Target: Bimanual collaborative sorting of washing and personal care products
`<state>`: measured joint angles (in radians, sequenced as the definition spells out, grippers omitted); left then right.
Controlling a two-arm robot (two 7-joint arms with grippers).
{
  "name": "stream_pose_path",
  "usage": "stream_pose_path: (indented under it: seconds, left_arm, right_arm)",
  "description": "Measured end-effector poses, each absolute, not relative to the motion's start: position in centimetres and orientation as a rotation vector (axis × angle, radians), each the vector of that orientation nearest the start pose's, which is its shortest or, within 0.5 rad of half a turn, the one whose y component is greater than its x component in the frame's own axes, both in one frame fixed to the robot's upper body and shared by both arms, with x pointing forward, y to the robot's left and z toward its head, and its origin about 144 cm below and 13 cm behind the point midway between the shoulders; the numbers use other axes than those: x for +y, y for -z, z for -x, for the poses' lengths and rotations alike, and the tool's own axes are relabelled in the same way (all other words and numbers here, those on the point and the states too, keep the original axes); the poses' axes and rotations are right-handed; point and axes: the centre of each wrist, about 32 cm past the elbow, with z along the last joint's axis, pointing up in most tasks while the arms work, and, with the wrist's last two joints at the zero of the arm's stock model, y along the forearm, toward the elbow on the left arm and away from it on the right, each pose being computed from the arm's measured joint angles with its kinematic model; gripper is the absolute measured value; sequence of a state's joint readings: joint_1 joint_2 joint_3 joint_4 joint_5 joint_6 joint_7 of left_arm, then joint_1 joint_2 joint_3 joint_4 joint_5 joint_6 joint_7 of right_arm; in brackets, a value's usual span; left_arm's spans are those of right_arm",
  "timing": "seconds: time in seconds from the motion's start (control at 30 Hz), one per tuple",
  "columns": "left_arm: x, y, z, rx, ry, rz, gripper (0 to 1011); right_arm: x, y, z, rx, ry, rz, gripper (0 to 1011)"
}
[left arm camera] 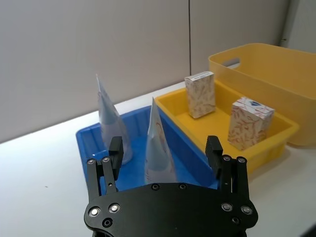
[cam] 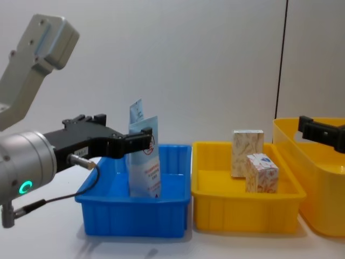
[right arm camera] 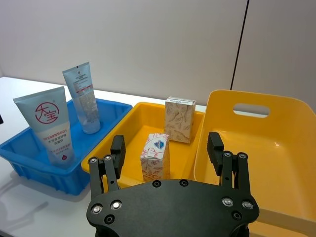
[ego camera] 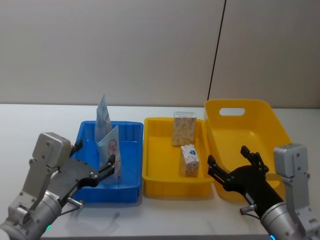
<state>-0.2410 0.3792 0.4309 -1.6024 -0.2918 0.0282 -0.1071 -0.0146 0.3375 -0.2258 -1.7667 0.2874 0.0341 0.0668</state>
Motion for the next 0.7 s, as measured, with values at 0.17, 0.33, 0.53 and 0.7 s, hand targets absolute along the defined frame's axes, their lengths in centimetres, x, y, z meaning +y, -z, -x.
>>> stream_pose_path:
  seconds: [0.17,0.33,0.53,0.7]
  left_arm:
    - [21.3,-119.8,-50.0,-0.109,-1.021,-0.021,1002]
    - [22.2,-119.1,-50.6,-0.057,-0.999,-0.008,1002]
    - [23.2,-118.5,-51.6,-0.024,-0.987,0.007,1001]
    - [23.8,-118.1,-52.7,-0.007,-0.982,0.016,1001]
  right_arm:
    - [-23.7,-118.9,-44.3,-0.075,1.229,-0.026,1003]
    - [-23.7,-118.9,-44.3,-0.075,1.229,-0.026,1003]
    - [-23.7,-118.9,-44.3,-0.075,1.230,-0.026,1003]
    - [-23.7,-118.9,-44.3,-0.075,1.229,-0.026,1003]
